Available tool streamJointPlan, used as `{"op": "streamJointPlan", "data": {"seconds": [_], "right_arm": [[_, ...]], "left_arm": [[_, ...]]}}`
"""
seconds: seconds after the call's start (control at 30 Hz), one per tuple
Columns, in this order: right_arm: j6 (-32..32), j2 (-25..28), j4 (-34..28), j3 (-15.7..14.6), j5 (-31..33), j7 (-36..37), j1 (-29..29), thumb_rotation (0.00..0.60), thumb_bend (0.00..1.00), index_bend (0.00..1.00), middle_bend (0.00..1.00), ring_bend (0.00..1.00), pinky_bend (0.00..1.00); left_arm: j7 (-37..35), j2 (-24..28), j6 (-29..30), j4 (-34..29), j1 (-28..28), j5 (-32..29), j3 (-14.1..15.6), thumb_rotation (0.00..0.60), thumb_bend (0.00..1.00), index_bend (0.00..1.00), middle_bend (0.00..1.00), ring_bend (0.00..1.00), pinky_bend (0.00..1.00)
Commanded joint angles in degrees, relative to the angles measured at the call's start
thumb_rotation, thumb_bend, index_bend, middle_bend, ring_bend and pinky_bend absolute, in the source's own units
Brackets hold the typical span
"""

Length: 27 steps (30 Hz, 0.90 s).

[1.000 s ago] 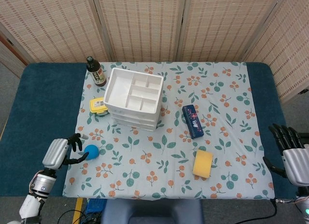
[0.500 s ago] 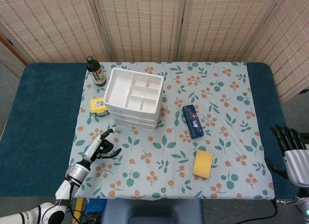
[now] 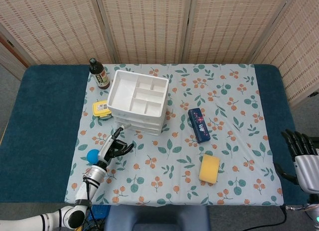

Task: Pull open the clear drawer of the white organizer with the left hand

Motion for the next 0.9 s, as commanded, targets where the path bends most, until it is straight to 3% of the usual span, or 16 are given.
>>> {"op": "streamJointPlan", "data": {"seconds": [0.03,0.9], "right_arm": [[-0.03,-0.02,0.04,-0.02,0.07,0.04,-0.05,0.600,0.31,0.00,0.04,0.00,0.01],[0.34,0.07,0.43,0.04,0.84,0.53,-0.84,0.600,0.31,0.00,0.04,0.00,0.01]], "left_arm": [[-0.93,-1.24,-0.64,0.64,-0.59,-0.82,-1.11,0.600,0.26,0.15,1.00,1.00,1.00],[-4.37,-5.00,-5.15,3.90,-3.89,-3.22,-5.58,0.600,0.26,0.15,1.00,1.00,1.00]]}}
